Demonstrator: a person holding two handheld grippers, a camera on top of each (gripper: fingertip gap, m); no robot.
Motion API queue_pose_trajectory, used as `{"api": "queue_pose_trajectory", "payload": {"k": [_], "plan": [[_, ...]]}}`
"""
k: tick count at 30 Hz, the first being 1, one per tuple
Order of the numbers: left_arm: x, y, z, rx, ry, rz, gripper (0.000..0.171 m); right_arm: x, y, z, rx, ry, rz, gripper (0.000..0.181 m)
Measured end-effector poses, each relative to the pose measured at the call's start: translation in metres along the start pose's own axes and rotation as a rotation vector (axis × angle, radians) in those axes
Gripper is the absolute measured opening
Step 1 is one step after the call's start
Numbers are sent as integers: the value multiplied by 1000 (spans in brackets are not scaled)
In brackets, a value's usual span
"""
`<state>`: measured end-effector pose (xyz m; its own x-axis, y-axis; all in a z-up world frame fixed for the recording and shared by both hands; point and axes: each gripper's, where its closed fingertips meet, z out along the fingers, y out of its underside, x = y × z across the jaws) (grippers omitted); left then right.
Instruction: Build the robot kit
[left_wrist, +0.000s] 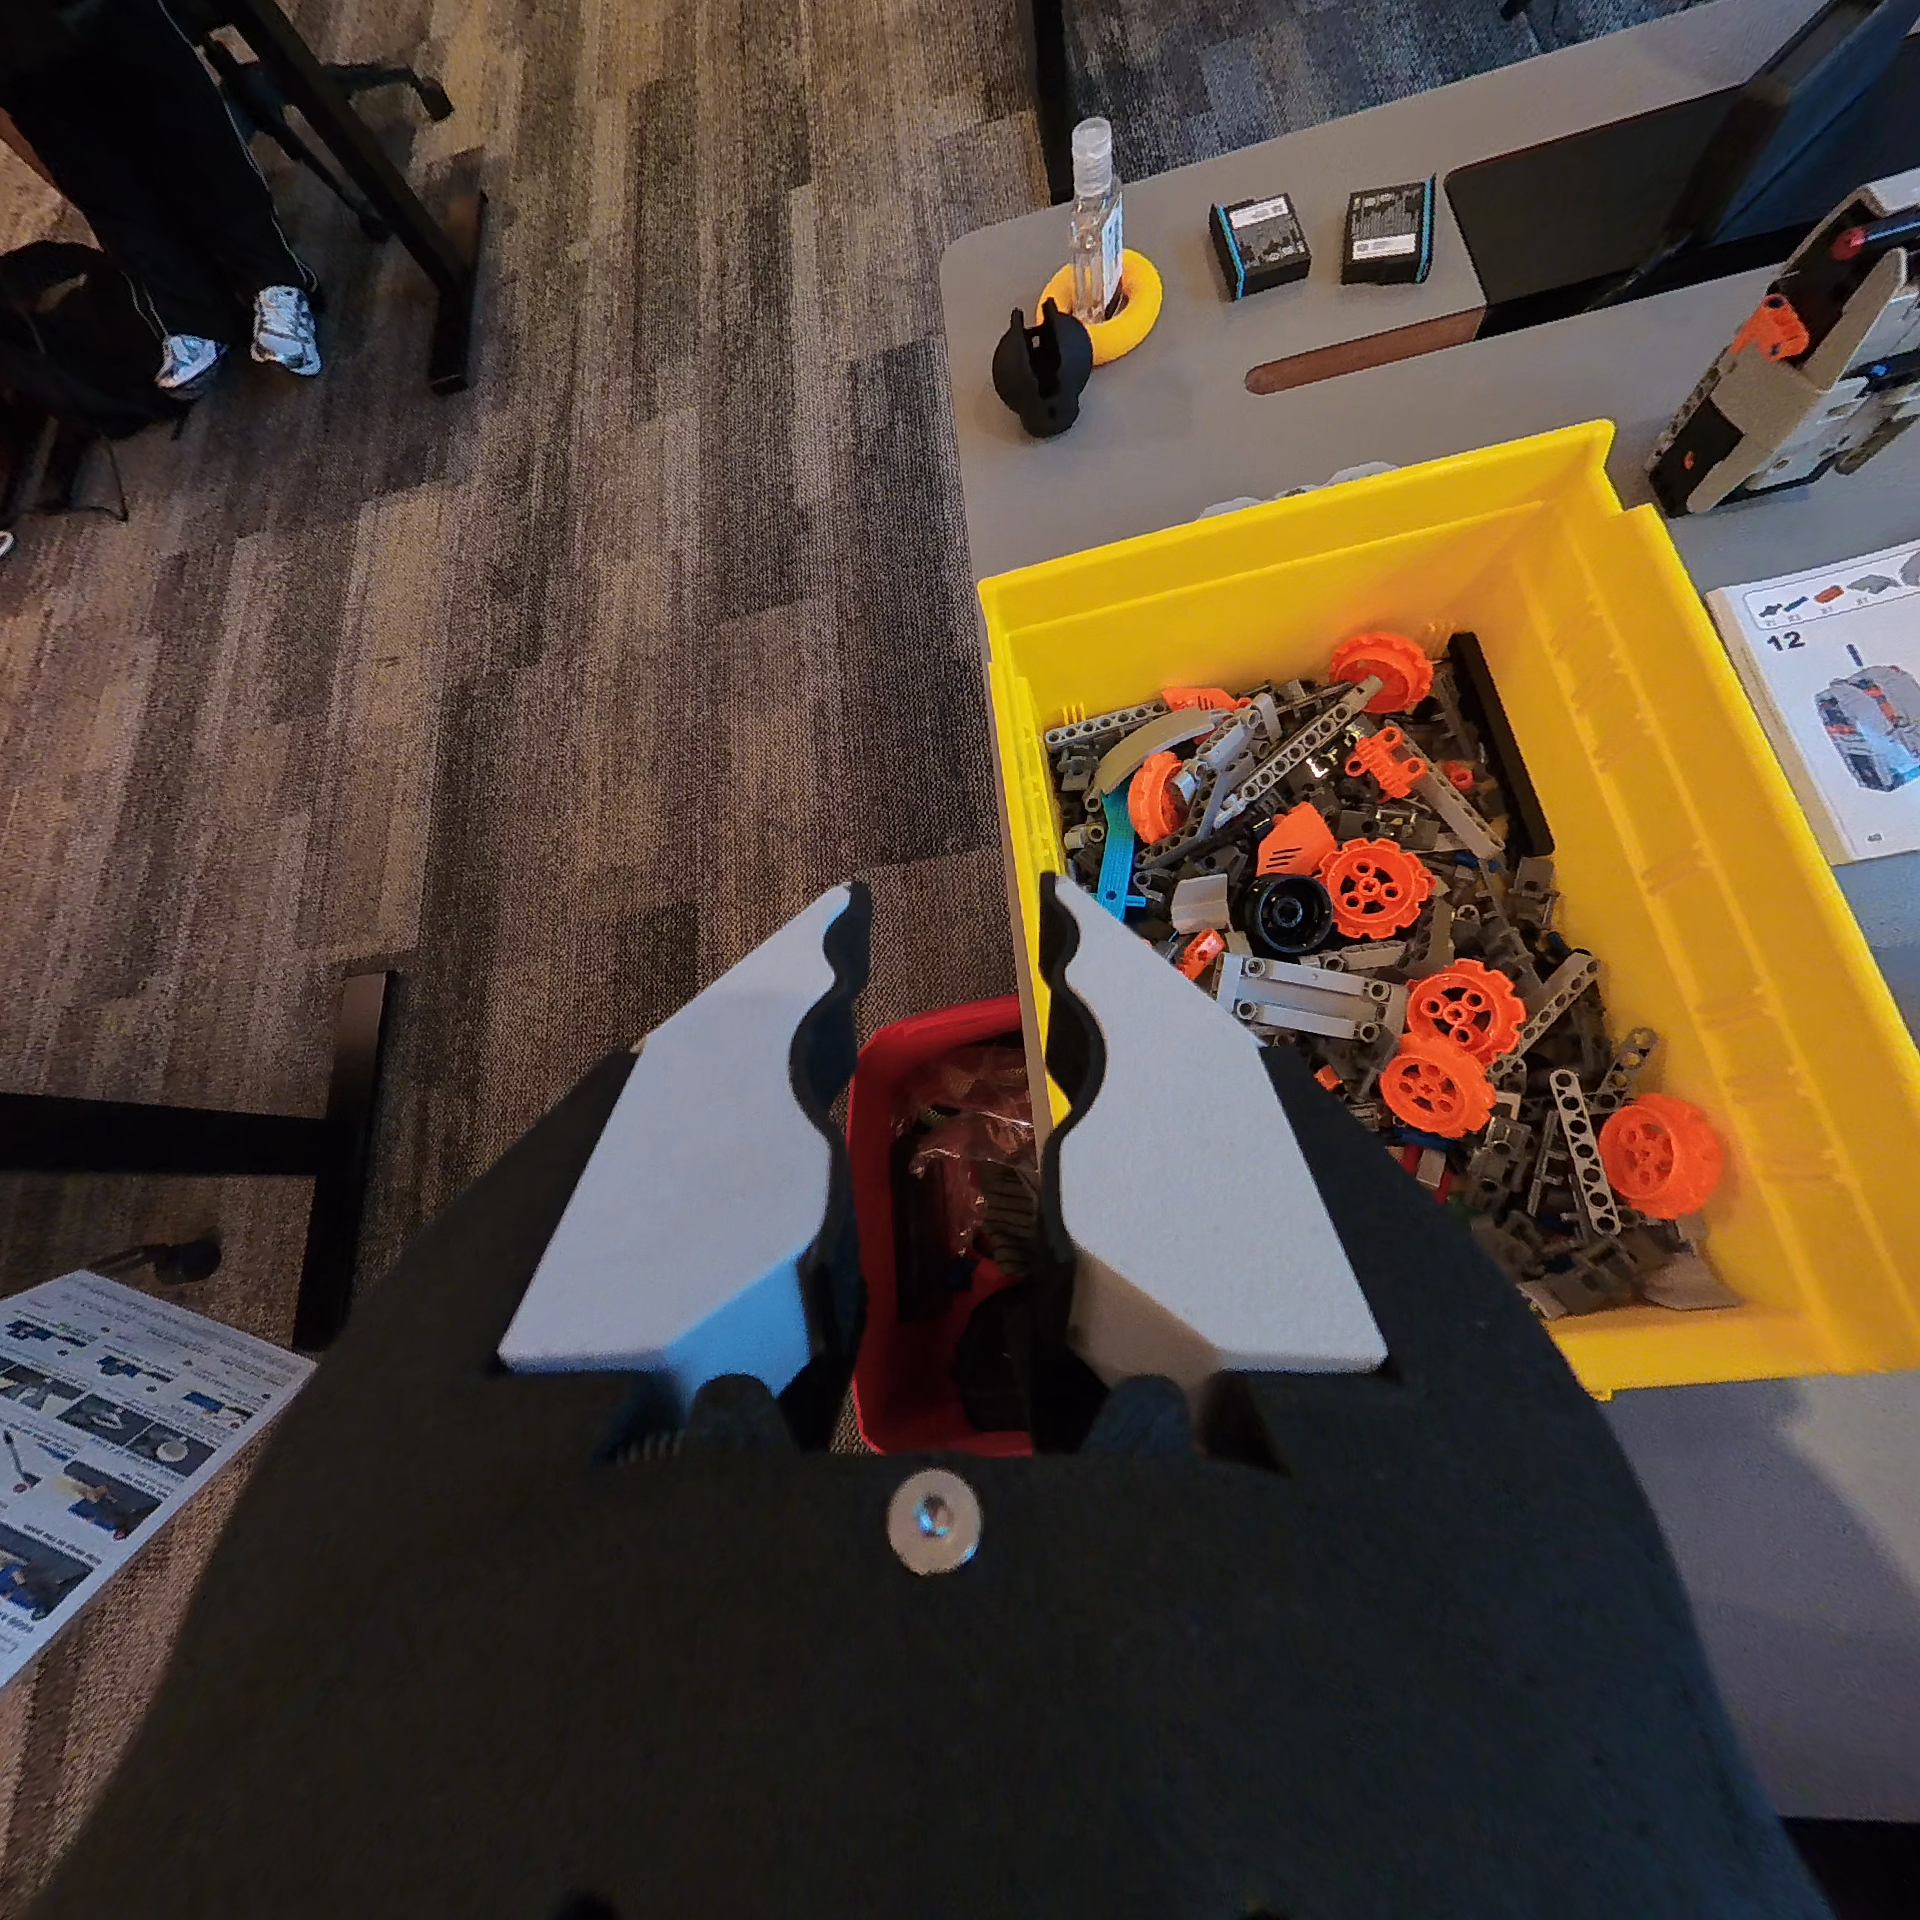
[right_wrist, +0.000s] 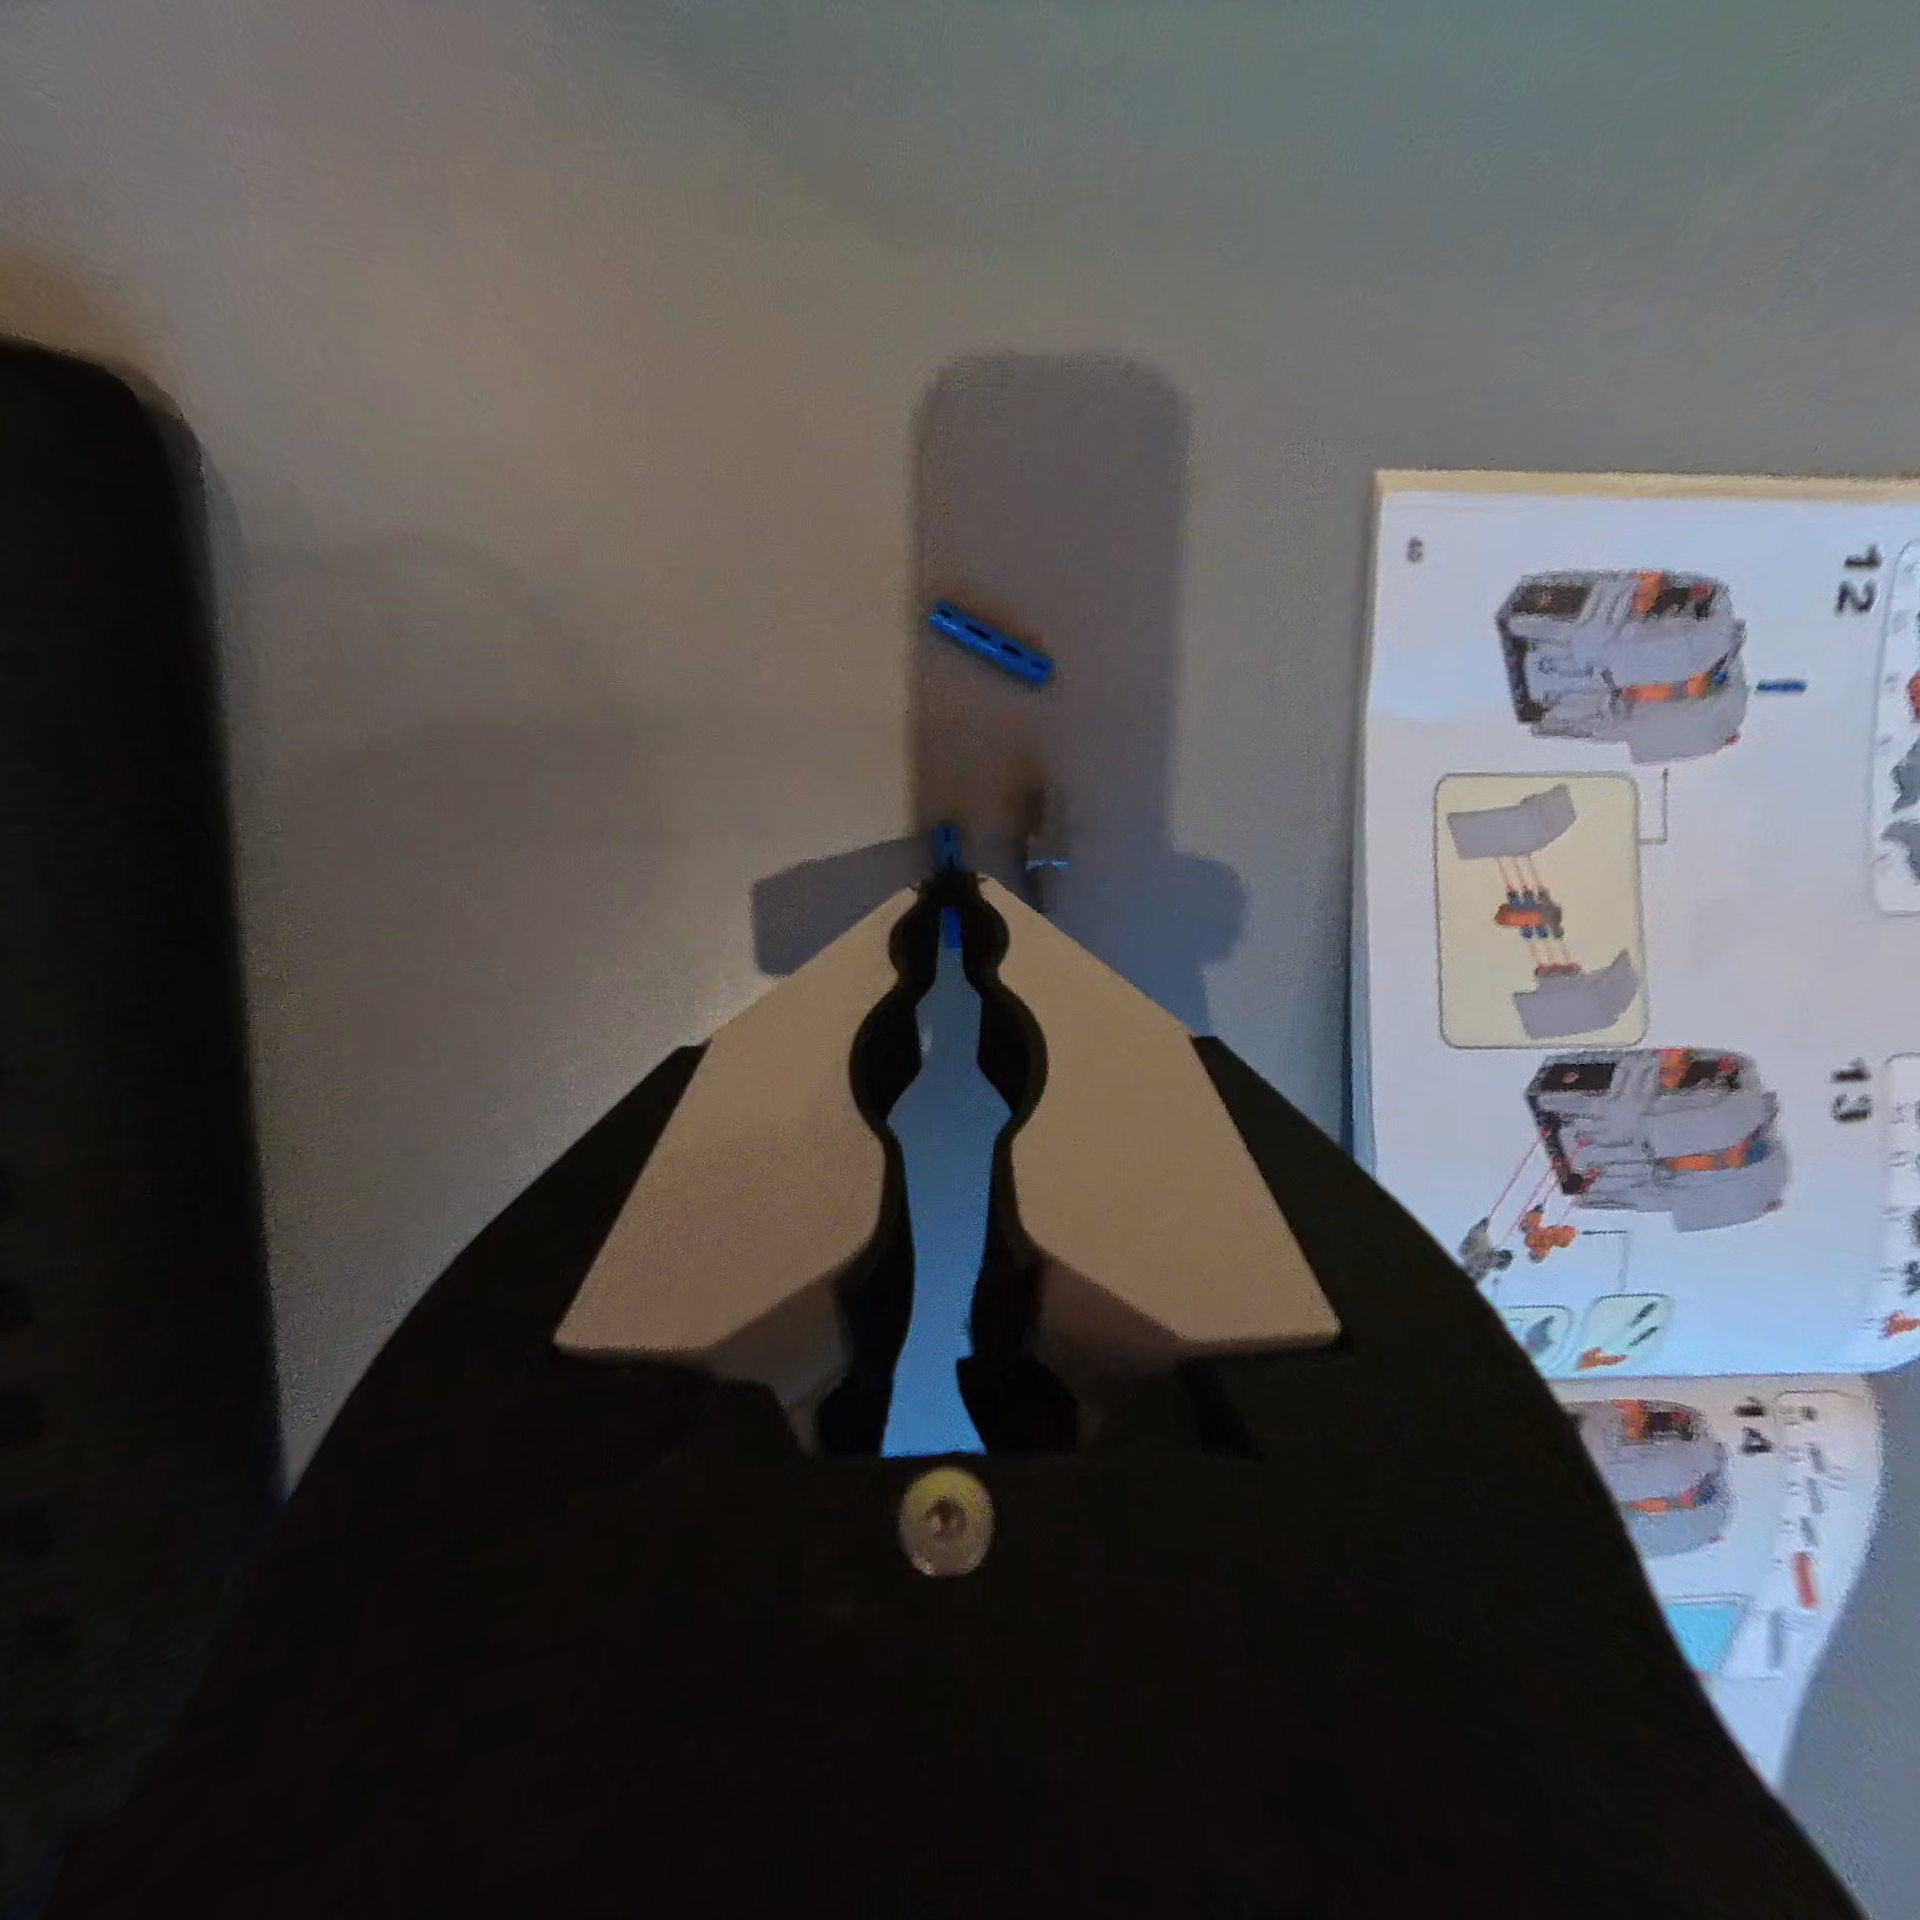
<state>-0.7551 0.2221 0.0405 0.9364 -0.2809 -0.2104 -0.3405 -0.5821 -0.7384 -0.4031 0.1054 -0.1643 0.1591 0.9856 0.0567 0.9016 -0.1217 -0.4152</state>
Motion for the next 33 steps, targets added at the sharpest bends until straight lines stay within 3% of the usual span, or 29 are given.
{"api": "queue_pose_trajectory", "payload": {"k": [7,9,12,13,15,20,25,28,33], "plan": [[0,-1,-2,9,3,-1,31,-5,-15,-9,17,-43,-42,14],[-1,-1,-3,14,3,-7,31,3,-42,-31,93,-30,-75,14],[-3,0,-4,21,0,-16,31,11,-114,-66,263,-5,-232,4],[-4,0,-5,18,-1,-16,31,15,-128,-68,242,3,-273,3],[-4,3,-6,12,-1,-12,32,19,-129,-61,73,-7,-350,3],[-11,3,-9,38,5,-42,32,16,-108,-39,-54,-48,-404,0],[-12,5,-8,29,5,-44,33,24,-90,-19,-28,-60,-307,0],[-9,3,-11,40,9,-28,33,49,-71,-15,-69,3,-236,3],[-9,2,-10,41,8,-32,32,43,-57,-11,64,-91,15,8]]}}
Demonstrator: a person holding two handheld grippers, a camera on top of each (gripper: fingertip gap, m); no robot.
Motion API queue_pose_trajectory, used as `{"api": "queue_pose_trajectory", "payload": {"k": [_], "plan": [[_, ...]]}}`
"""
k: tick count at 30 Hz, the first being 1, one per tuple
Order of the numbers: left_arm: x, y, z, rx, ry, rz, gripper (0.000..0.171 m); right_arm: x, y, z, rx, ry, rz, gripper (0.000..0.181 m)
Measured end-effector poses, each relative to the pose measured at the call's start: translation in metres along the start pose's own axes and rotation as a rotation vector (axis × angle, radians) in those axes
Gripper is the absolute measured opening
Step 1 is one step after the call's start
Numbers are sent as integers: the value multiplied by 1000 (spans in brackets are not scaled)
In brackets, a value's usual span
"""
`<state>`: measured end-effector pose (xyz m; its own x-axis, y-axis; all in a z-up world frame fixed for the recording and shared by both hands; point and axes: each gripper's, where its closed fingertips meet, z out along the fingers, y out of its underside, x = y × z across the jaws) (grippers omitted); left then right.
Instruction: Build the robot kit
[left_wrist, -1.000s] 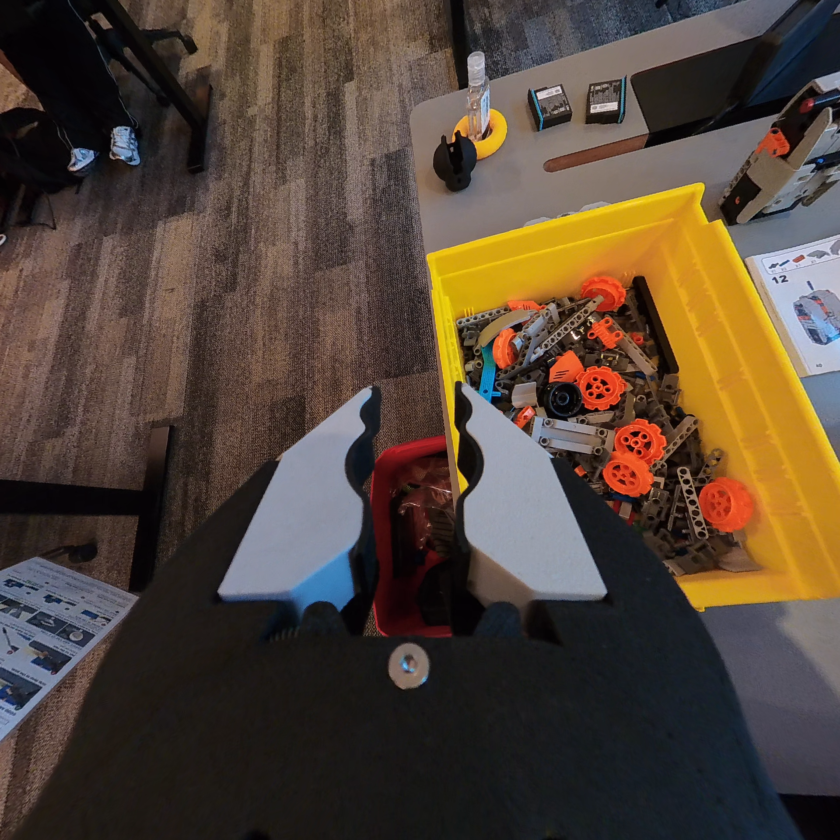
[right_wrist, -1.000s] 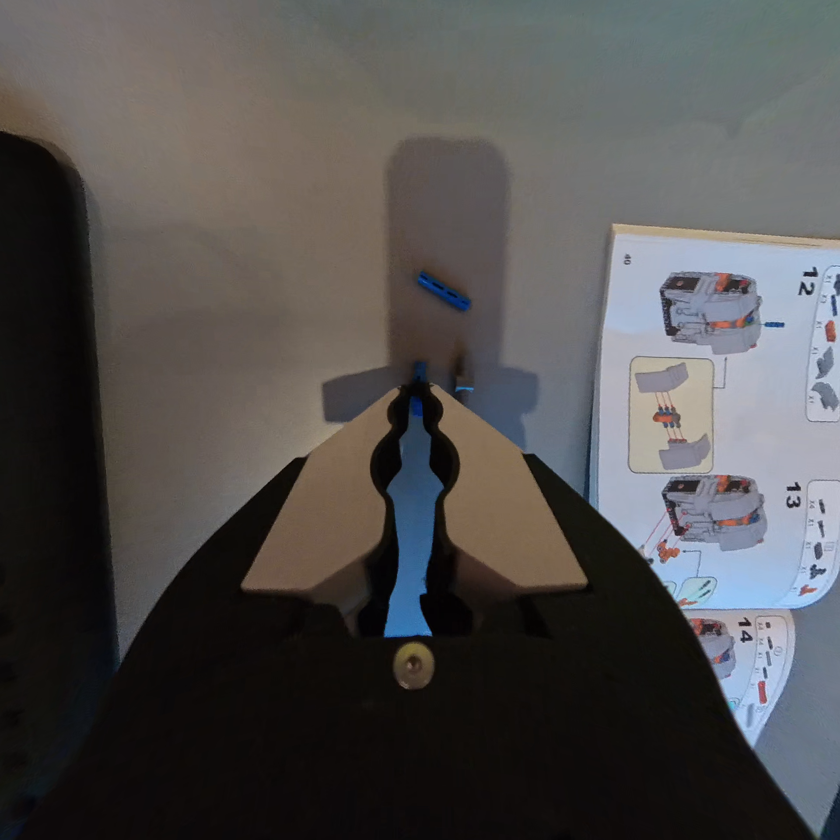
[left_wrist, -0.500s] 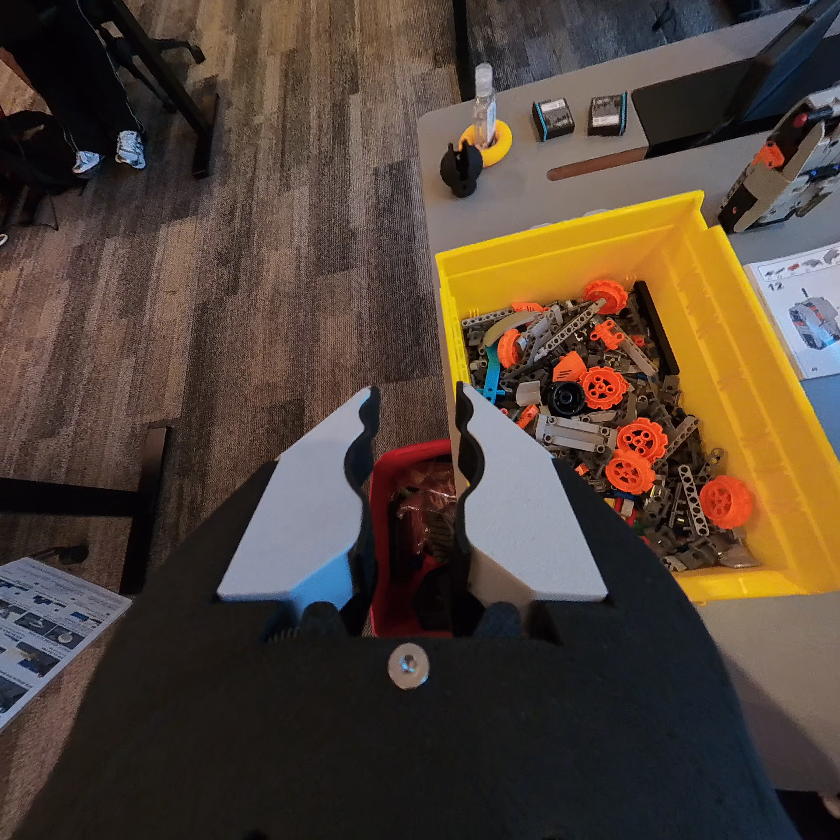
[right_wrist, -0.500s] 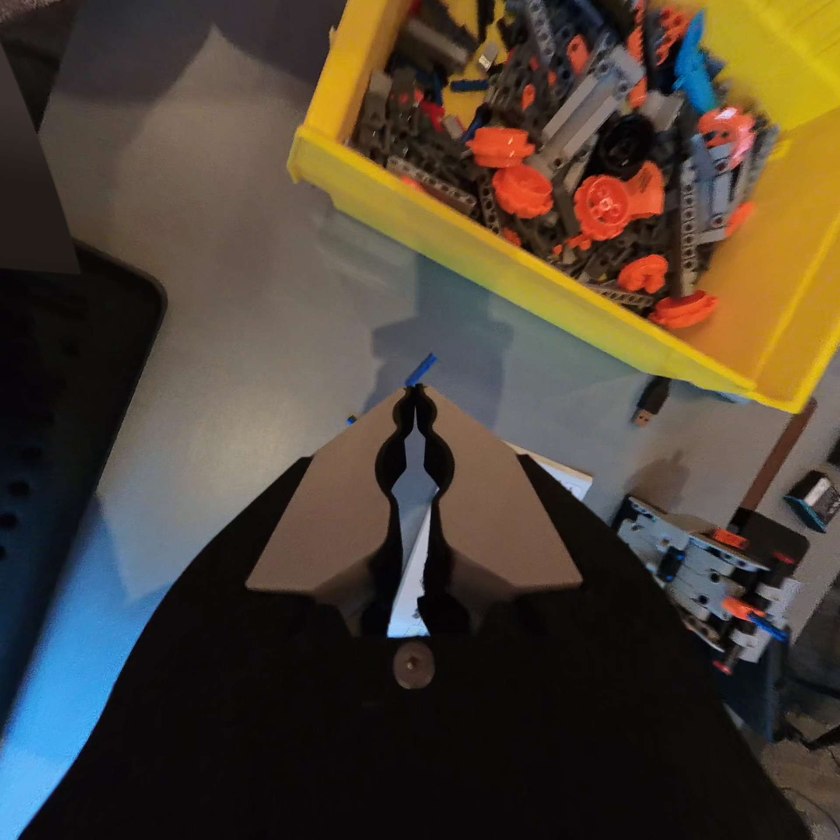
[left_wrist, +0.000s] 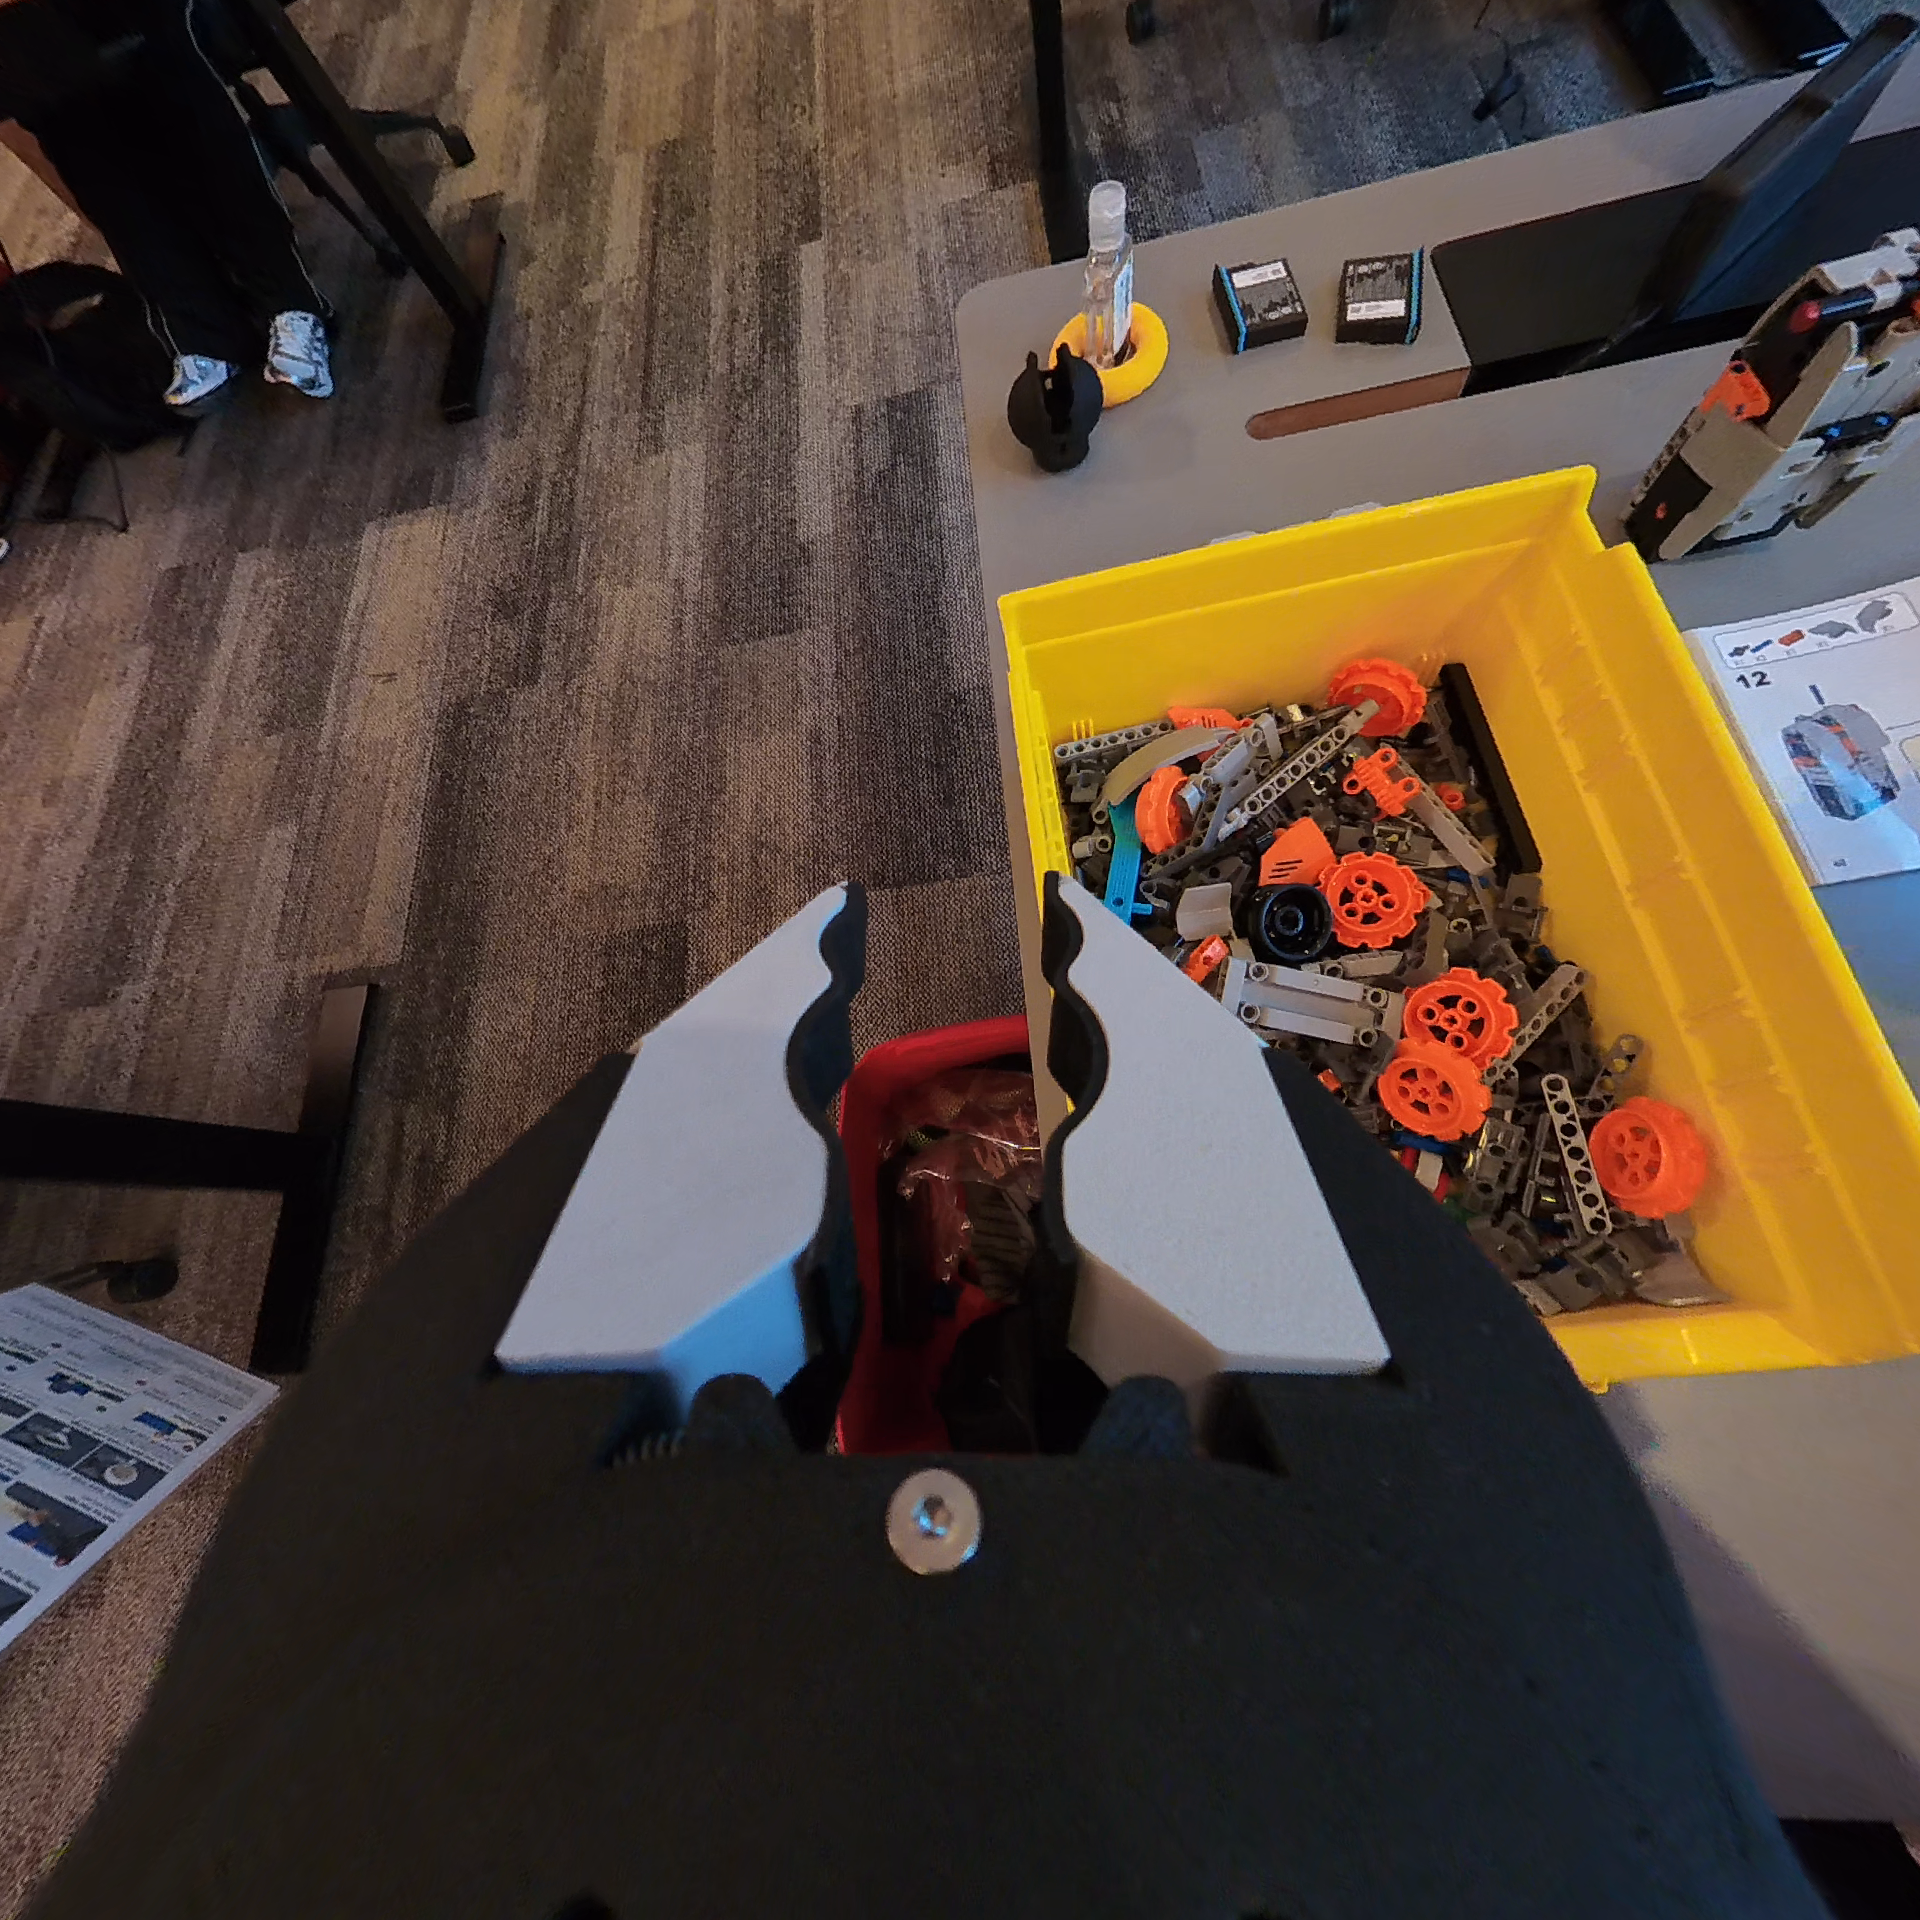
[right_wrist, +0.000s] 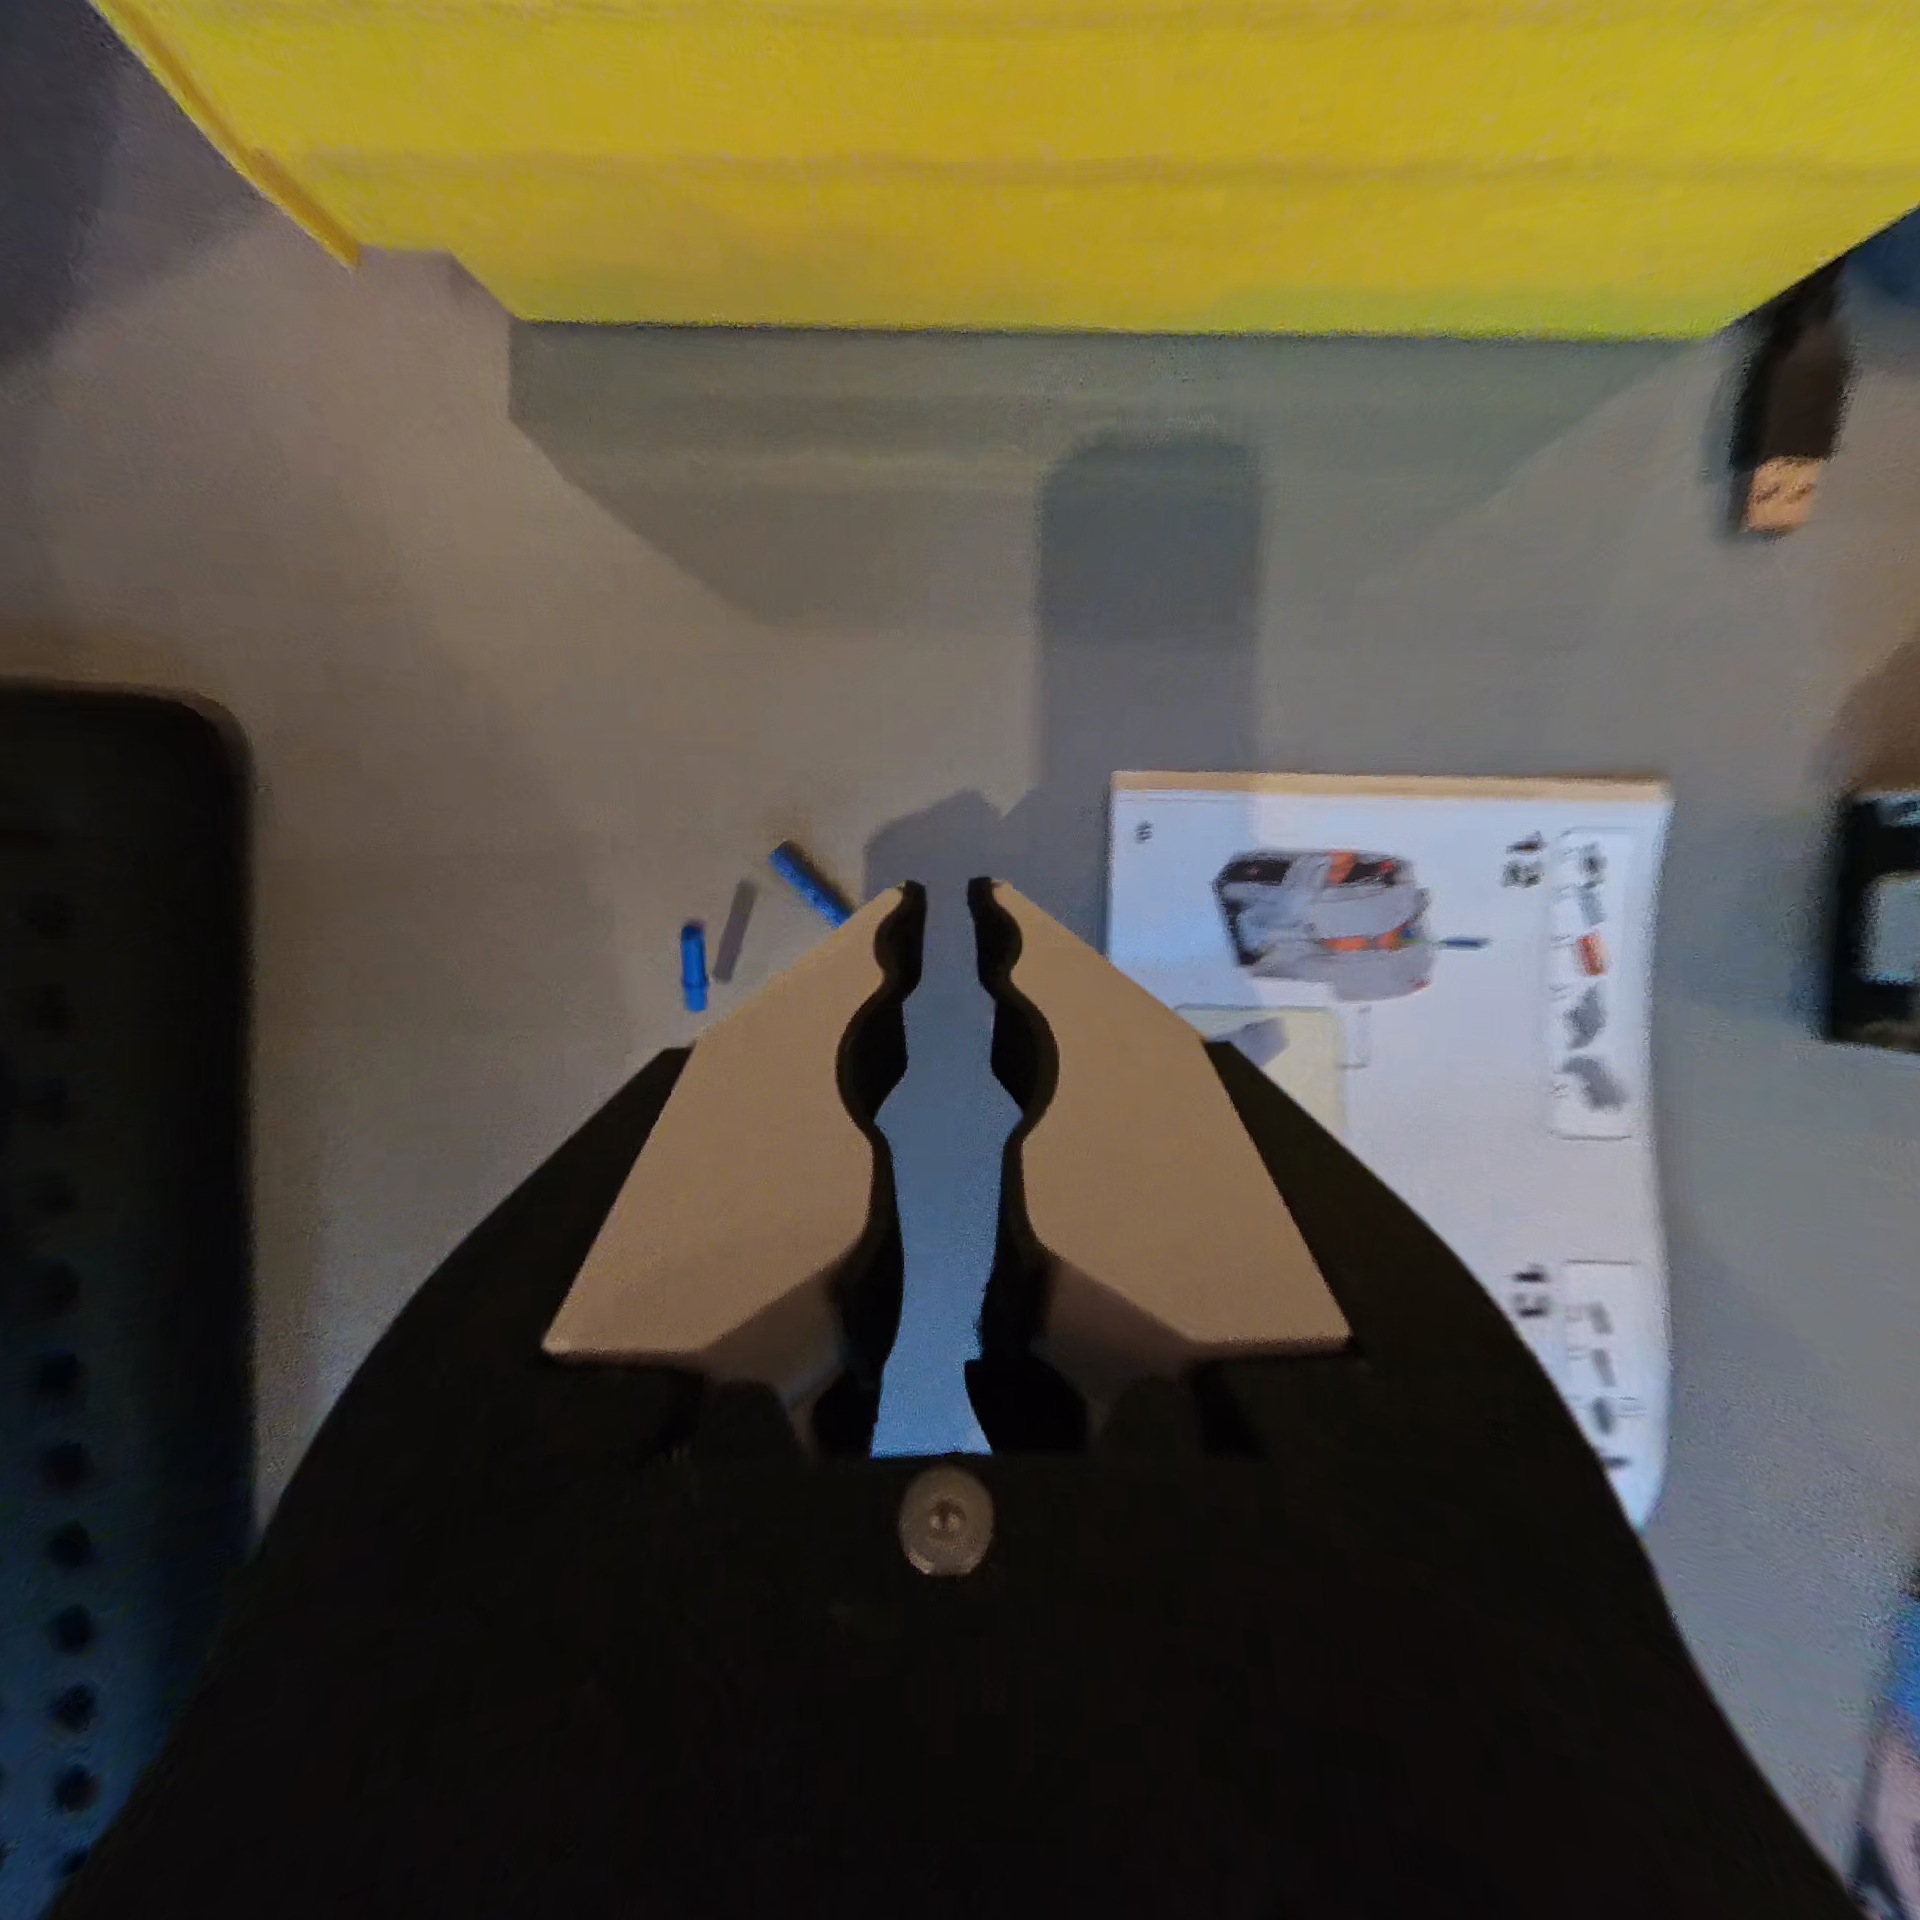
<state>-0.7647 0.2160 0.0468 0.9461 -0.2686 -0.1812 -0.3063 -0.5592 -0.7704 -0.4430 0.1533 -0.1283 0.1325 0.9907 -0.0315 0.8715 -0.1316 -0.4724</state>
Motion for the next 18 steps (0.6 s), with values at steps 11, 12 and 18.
{"api": "queue_pose_trajectory", "payload": {"k": [11,12,18], "plan": [[5,1,2,-25,-9,21,32,-119,65,4,9,-206,44,0],[7,3,3,-27,-8,23,32,-117,76,7,-27,-167,12,1],[23,-4,-1,-36,-42,84,33,-97,65,-23,165,-31,6,0]]}}
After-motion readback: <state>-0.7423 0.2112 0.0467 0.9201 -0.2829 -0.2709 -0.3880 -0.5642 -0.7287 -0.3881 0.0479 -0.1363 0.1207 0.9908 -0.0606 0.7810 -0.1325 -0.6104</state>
